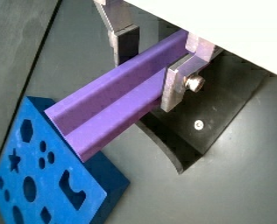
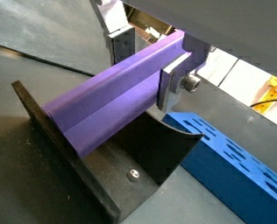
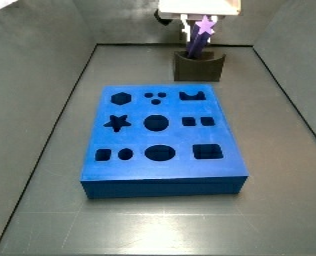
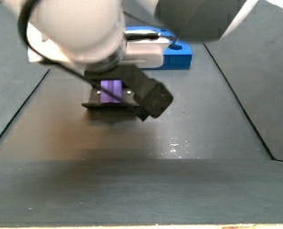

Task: Pick up the star object. Move up. Place the star object on the fixture. Regrasp the star object. Move to above the board. Insert the star object.
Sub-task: Place the star object on the fixture, then regrasp the star object.

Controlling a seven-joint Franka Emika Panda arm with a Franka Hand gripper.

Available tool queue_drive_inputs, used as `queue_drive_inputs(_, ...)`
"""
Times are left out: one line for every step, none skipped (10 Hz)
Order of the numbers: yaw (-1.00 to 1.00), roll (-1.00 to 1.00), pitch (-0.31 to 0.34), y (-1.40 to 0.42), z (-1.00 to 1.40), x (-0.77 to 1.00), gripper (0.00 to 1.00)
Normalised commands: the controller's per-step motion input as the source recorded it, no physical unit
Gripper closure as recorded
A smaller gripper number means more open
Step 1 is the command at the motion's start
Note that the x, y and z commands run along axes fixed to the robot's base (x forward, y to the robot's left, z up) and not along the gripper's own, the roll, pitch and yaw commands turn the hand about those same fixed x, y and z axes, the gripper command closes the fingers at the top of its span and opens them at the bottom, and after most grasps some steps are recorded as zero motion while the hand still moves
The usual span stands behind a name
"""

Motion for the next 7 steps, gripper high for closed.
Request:
queue_drive_inputs(-0.11,-0.16,0.0,0.2,-0.89,0.11,1.0)
queue_drive_inputs(-0.11,-0.15,-0.012,0.21,-0.89,0.1,1.0)
queue_drive_inputs(-0.1,-0.15,-0.015,0.22,-0.88,0.1,1.0)
queue_drive_inputs(-0.09,-0.15,-0.013,0.22,-0.88,0.1,1.0)
queue_drive_inputs(-0.08,-0.15,-0.013,0.22,-0.88,0.1,1.0)
queue_drive_inputs(0.0,0.0,0.0,0.0,0.0,0.0,0.0)
queue_drive_inputs(0.04,0.1,0.04,0.0,1.0,0.0,0.0)
